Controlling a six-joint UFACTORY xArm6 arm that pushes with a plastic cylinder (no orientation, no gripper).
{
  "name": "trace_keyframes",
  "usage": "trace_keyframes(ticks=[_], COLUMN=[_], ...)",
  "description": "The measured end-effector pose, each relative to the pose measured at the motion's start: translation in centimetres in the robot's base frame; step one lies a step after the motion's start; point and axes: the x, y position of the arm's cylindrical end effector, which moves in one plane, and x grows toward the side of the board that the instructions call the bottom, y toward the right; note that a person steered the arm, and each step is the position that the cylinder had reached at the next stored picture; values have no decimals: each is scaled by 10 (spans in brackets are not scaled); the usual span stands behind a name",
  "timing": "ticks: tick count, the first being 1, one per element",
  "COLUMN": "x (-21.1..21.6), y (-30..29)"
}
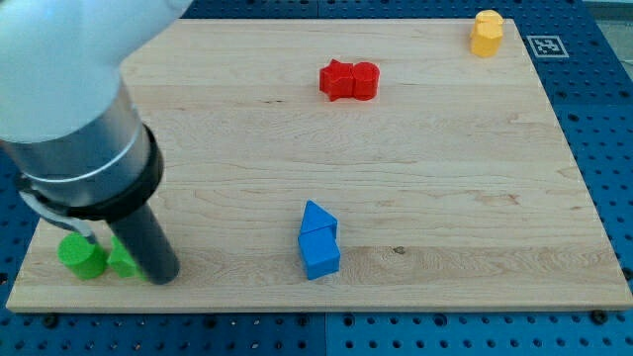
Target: Move red circle to the bottom right
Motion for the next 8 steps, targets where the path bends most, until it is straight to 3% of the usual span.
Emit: trace_keyframes(ticks=[2,5,7,8], x=[-7,-208,-341,-351], y=[-24,-11,106,185])
